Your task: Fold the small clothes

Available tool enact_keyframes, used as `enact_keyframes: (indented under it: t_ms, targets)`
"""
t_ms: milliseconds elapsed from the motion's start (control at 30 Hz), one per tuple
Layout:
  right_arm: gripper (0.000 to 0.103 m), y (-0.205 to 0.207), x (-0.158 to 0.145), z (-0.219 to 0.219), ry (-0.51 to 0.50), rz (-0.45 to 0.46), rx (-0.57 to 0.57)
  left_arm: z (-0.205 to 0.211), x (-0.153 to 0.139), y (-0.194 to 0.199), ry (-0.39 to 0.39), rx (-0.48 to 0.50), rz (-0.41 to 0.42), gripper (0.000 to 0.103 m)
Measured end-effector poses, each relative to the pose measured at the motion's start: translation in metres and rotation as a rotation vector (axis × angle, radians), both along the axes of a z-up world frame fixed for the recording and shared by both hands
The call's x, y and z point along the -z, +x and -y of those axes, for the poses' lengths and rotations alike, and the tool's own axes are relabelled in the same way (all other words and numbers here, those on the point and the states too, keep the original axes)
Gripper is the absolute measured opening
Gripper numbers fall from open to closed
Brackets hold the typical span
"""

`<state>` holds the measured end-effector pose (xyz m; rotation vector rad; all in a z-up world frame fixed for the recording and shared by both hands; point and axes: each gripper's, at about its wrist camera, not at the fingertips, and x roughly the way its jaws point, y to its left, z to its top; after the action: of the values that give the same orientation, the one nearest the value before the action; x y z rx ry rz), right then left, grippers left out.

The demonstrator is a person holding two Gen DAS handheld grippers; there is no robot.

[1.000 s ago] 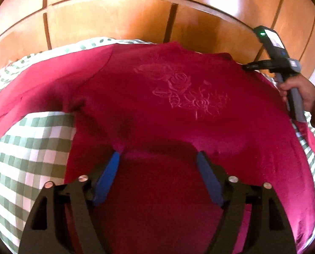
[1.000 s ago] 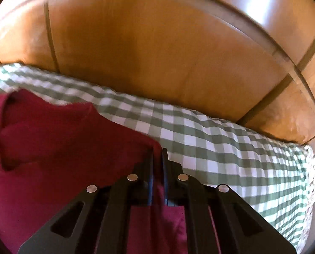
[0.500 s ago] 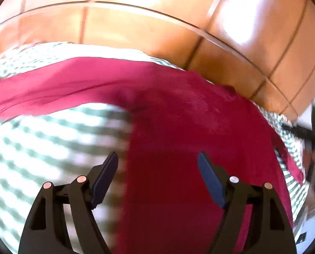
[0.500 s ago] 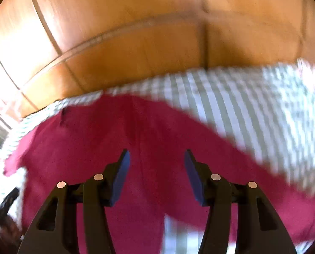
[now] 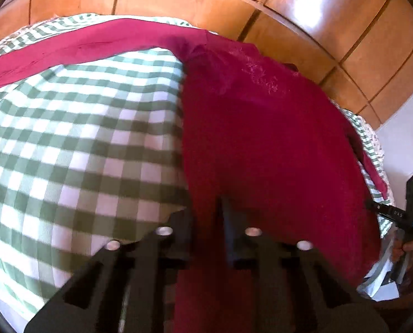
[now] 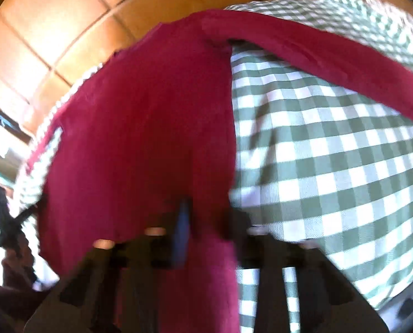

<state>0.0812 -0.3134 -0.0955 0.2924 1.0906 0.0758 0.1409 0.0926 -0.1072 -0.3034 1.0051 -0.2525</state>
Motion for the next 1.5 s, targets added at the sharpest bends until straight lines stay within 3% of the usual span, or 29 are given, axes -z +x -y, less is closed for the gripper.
enact_keyframes:
  t_ms: [167, 300, 333, 367, 400, 467, 533, 767, 900, 967, 1000, 1033, 1067, 1167, 1267, 1400, 1500]
  targets:
    - [0.009, -0.011, 0.002, -0.003, -0.115, 0.017, -0.023, -0.004, 0.002, -0.016, 0.016, -0.030, 0.001, 0.006]
    - [0.010, -0.007, 0.007, 0.008, -0.070, 0.033, 0.006, 0.001, -0.002, -0.018, 0.048, -0.038, 0.008, 0.011]
    - [0.015, -0.007, 0.007, 0.012, -0.031, 0.034, 0.017, 0.003, -0.006, -0.018, 0.063, -0.039, 0.017, 0.016]
    - [0.021, -0.008, 0.006, 0.019, 0.009, 0.033, 0.027, 0.003, -0.010, -0.018, 0.073, -0.040, 0.027, 0.034]
    - [0.025, -0.010, 0.004, 0.028, 0.025, 0.037, 0.037, 0.004, -0.015, -0.018, 0.078, -0.044, 0.048, 0.045]
    - [0.050, -0.015, -0.001, 0.047, 0.054, 0.072, 0.108, 0.005, -0.024, -0.015, 0.084, -0.066, 0.077, 0.047]
    - [0.058, -0.022, -0.006, 0.081, 0.099, 0.119, 0.250, 0.008, -0.030, -0.010, 0.072, -0.072, 0.086, 0.047]
    - [0.058, -0.065, 0.003, 0.223, 0.290, 0.250, 0.828, 0.034, -0.038, 0.018, 0.069, -0.039, 0.102, 0.052]
    - [0.055, -0.062, 0.015, 0.264, 0.418, 0.301, 0.938, 0.052, -0.036, 0.029, 0.084, -0.012, 0.088, 0.053]
    - [0.050, -0.045, 0.015, 0.268, 0.413, 0.311, 0.938, 0.061, -0.035, 0.035, 0.088, 0.002, 0.080, 0.053]
    - [0.042, -0.038, 0.015, 0.268, 0.393, 0.308, 0.933, 0.066, -0.035, 0.037, 0.093, 0.009, 0.080, 0.053]
    - [0.020, -0.028, 0.014, 0.270, 0.349, 0.287, 0.937, 0.069, -0.035, 0.038, 0.097, 0.014, 0.081, 0.053]
    - [0.005, -0.018, 0.012, 0.274, 0.267, 0.247, 0.947, 0.073, -0.036, 0.039, 0.105, 0.023, 0.083, 0.053]
    - [0.005, 0.000, -0.018, 0.297, 0.076, 0.245, 0.984, 0.079, -0.039, 0.040, 0.129, 0.042, 0.101, 0.053]
    - [0.005, 0.020, -0.048, 0.308, 0.059, 0.271, 0.927, 0.077, -0.038, 0.042, 0.113, 0.046, 0.100, 0.053]
    - [0.005, 0.064, -0.082, 0.284, -0.050, 0.278, 0.793, 0.077, -0.035, 0.043, 0.084, 0.046, 0.097, 0.053]
    - [0.005, 0.086, -0.106, 0.249, -0.009, 0.338, 0.684, 0.079, -0.039, 0.045, 0.073, 0.059, 0.116, 0.058]
